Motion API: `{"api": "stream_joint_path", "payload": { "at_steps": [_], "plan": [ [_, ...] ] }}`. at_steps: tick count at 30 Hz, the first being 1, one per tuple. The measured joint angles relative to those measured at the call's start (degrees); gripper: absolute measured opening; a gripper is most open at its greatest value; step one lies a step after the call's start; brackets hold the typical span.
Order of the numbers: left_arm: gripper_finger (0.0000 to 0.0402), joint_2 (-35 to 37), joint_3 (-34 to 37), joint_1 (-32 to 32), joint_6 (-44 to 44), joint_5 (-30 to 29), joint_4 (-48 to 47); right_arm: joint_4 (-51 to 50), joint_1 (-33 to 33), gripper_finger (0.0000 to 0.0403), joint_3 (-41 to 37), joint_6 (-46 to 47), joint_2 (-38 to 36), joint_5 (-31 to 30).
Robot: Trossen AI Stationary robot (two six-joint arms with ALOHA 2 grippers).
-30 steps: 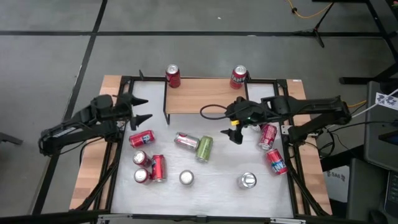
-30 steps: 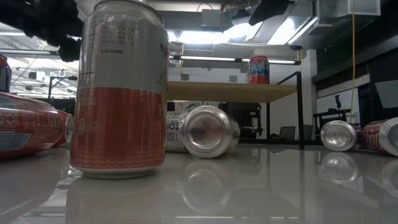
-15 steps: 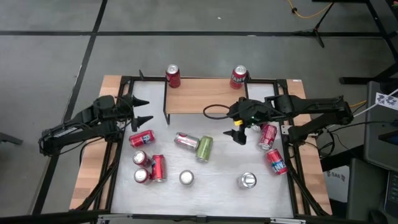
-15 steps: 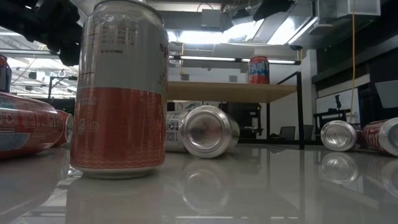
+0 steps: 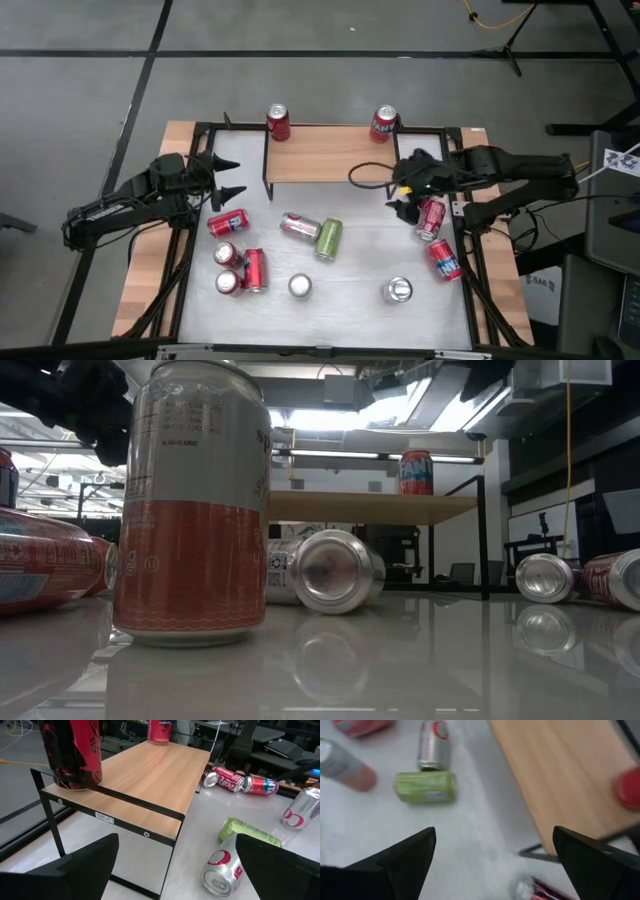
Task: Place canned beverage on shelf
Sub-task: Put the orange white soda can on the shelf
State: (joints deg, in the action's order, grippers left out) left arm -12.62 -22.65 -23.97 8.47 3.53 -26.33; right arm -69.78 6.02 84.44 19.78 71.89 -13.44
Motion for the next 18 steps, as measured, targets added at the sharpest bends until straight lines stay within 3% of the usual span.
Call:
{"api": "stream_joint_path", "payload": {
  "at_steps": [13, 18],
  "plan": [
    [0.0396, 0.0, 0.0, 0.0, 0.0, 0.0, 0.0, 0.9, 0.0, 0.0390, -6.2, 8.5, -2.9, -1.2],
    [0.0396, 0.0, 0.0, 0.0, 0.0, 0.0, 0.0, 9.6, 0.0, 0.0390, -8.9, 9.9, -2.8, 6.7]
  ]
}}
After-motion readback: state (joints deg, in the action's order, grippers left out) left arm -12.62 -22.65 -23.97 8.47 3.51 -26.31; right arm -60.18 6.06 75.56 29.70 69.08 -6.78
